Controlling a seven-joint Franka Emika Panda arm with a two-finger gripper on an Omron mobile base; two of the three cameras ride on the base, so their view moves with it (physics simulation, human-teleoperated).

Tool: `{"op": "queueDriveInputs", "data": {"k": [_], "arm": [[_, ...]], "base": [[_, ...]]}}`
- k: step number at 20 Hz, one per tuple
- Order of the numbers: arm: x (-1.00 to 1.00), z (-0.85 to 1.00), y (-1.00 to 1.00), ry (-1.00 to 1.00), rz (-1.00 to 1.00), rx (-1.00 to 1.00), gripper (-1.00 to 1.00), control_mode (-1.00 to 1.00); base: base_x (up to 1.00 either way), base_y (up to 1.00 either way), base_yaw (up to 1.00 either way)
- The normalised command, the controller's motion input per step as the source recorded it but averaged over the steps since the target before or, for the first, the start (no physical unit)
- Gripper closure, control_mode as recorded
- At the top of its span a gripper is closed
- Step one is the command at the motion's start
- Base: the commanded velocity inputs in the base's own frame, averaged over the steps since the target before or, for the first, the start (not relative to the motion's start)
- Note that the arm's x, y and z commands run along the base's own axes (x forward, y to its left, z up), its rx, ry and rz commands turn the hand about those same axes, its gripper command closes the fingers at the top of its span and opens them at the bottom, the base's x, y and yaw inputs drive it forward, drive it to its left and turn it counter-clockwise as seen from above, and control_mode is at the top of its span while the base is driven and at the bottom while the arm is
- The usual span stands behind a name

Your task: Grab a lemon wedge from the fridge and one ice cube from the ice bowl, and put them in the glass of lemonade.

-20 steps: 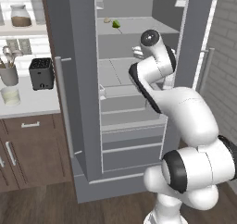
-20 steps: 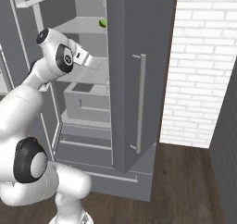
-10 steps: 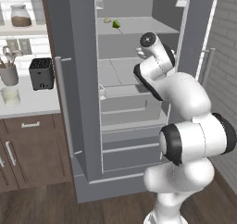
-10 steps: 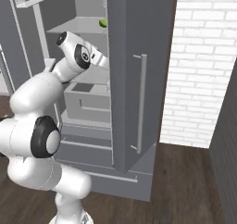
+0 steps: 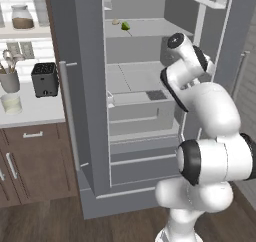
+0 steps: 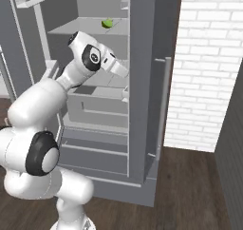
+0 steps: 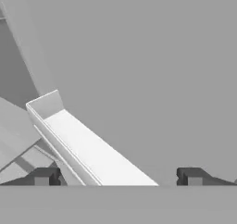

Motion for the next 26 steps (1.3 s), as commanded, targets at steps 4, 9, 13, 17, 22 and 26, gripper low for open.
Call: {"op": "queueDriveInputs", "data": {"k": [4, 9, 13, 17, 22, 26], "arm": [[-0.58, 0.1, 0.78, -0.07, 0.17, 0.01, -1.0, -1.0], [-0.06, 0.0, 0.95, 0.14, 0.44, 0.16, -1.0, -1.0], [-0.49, -0.35, 0.27, 0.32, 0.53, 0.41, -1.0, -1.0], [-0.87, -0.77, 0.16, 0.15, 0.4, 0.14, -1.0, -1.0], [-0.99, -0.15, 0.0, -0.07, 0.08, -0.05, -1.0, -1.0], [-0.98, 0.0, 0.0, 0.0, -0.04, -0.12, -1.0, -1.0]], "base": [[0.0, 0.0, 0.0], [0.0, 0.0, 0.0], [0.0, 0.0, 0.0], [0.0, 0.0, 0.0], [0.0, 0.0, 0.0], [0.0, 0.0, 0.0]]}}
